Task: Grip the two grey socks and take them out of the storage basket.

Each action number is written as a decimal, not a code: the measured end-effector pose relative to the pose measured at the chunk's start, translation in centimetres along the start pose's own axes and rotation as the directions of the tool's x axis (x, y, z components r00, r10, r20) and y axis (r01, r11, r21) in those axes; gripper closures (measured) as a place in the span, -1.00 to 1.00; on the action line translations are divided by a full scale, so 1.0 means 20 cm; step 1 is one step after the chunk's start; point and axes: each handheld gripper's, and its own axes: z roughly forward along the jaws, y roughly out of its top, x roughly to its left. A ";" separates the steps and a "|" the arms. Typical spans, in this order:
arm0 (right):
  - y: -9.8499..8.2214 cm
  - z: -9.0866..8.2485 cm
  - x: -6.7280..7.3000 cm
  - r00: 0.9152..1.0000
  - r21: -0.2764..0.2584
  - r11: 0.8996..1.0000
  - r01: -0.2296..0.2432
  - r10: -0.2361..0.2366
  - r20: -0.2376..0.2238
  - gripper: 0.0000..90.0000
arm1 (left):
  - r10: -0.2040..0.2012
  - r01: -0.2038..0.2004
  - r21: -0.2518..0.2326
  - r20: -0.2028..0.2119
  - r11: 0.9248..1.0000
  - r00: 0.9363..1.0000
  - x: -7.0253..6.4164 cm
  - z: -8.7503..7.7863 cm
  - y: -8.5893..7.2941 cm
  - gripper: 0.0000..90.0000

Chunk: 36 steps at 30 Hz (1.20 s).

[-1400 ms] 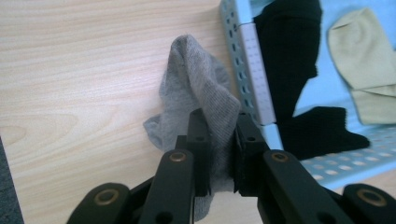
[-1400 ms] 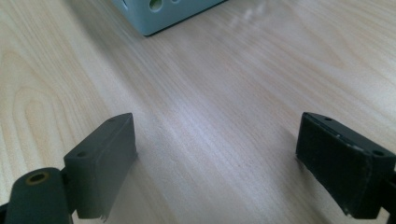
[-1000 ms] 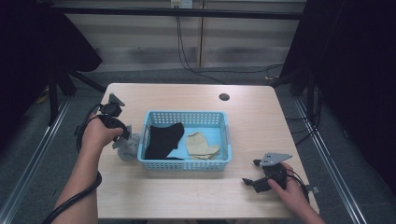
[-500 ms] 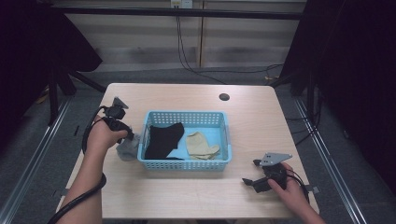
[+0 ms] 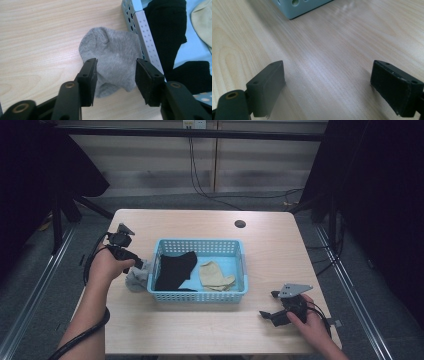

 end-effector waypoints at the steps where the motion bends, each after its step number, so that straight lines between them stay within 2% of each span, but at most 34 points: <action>1: 0.00 0.00 0.00 1.000 0.000 1.000 0.000 0.000 0.000 -0.74 | 0.001 -0.001 -0.003 0.001 1.000 1.000 0.00 0.00 -0.01 0.13; 7: 0.00 0.00 0.00 1.000 0.002 1.000 -0.002 0.002 0.000 -0.74 | -0.009 0.009 -0.017 -0.004 1.000 1.000 0.01 -0.04 -0.05 -0.02; 11: 0.00 0.00 0.00 1.000 0.002 1.000 -0.003 0.003 -0.001 -0.74 | -0.016 0.016 -0.024 0.013 1.000 1.000 0.01 -0.06 -0.09 -0.09; 14: 0.00 0.00 0.00 1.000 0.003 1.000 0.000 0.000 -0.001 -0.74 | -0.022 0.023 -0.030 0.023 0.999 0.999 0.01 -0.05 -0.13 -0.16; 20: 0.00 0.00 0.00 1.000 0.003 1.000 0.000 0.000 -0.001 -0.74 | -0.004 0.005 -0.056 0.021 0.998 1.000 0.02 -0.03 -0.22 -0.19; 25: 0.00 0.00 0.00 1.000 0.003 1.000 0.000 0.000 -0.001 -0.74 | 0.006 -0.003 -0.080 0.035 0.997 0.999 0.01 0.02 -0.31 -0.19; 30: 0.00 0.00 0.00 1.000 0.003 1.000 0.001 -0.001 -0.001 -0.74 | -0.003 0.006 -0.113 0.030 0.994 1.000 0.00 0.11 -0.43 -0.22; 32: 0.00 0.00 0.00 1.000 0.003 1.000 0.000 0.000 -0.001 -0.74 | 0.004 -0.002 -0.128 0.012 0.992 1.000 0.00 0.14 -0.48 -0.24; 36: 0.00 0.00 0.00 1.000 0.003 1.000 0.000 0.000 -0.001 -0.74 | -0.007 0.008 -0.188 0.006 0.982 1.000 -0.01 0.20 -0.57 -0.28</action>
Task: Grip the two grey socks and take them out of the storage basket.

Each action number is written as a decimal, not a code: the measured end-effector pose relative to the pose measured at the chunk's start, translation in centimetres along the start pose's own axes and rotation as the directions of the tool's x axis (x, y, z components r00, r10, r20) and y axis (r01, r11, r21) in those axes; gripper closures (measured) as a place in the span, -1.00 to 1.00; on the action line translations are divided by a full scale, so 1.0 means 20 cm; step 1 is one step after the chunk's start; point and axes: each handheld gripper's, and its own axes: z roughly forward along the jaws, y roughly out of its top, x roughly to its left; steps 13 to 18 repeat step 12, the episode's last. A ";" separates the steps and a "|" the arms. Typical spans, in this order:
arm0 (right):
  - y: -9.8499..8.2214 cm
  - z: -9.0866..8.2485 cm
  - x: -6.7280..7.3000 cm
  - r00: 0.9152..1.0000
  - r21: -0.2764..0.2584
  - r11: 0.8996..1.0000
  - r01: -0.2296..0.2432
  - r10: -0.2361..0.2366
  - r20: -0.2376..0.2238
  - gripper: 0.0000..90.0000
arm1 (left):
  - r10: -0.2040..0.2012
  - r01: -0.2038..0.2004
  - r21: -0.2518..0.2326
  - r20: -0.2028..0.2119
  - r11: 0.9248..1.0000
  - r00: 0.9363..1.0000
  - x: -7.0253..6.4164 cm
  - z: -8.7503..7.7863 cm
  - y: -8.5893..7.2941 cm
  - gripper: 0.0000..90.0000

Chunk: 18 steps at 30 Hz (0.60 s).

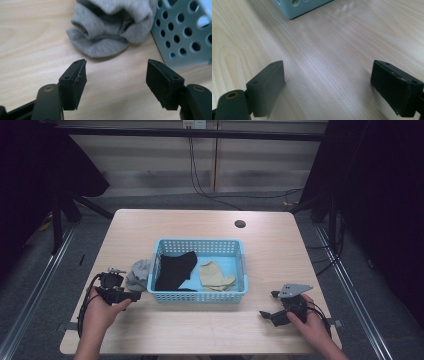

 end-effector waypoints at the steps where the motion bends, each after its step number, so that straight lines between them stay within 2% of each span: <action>1: 0.00 0.00 0.00 1.000 0.000 1.000 0.000 0.000 0.000 -0.74 | 0.016 -0.016 -0.023 0.008 1.000 1.000 -0.01 0.02 -0.03 -0.28; 4: 0.00 0.00 0.00 1.000 0.000 1.000 0.000 0.000 0.000 -0.74 | 0.033 -0.033 -0.044 -0.004 0.998 0.999 -0.01 0.06 -0.10 -0.33; 5: 0.00 0.00 0.00 1.000 0.000 1.000 0.000 0.000 0.000 -0.74 | 0.047 -0.048 -0.042 -0.022 0.998 0.999 -0.01 0.07 -0.12 -0.35; 6: 0.00 0.00 0.00 1.000 0.000 1.000 0.000 0.000 0.000 -0.74 | 0.068 -0.071 -0.070 -0.043 0.995 0.997 -0.02 0.08 -0.15 -0.41; 7: 0.00 0.00 0.00 1.000 0.000 1.000 0.000 0.000 0.000 -0.74 | 0.082 -0.086 -0.079 -0.057 0.993 0.995 -0.02 0.08 -0.16 -0.46; 9: 0.00 0.00 0.00 1.000 0.000 1.000 0.000 0.000 0.000 -0.74 | 0.093 -0.098 -0.089 -0.059 0.991 0.994 -0.03 0.08 -0.17 -0.48; 12: 0.00 0.00 0.00 1.000 0.000 1.000 0.000 0.000 0.000 -0.74 | 0.096 -0.103 -0.123 -0.058 0.987 0.994 -0.02 0.10 -0.18 -0.59; 18: 0.00 0.00 0.00 1.000 0.000 1.000 0.000 0.000 0.000 -0.74 | 0.096 -0.103 -0.123 -0.058 0.987 0.994 -0.02 0.10 -0.18 -0.59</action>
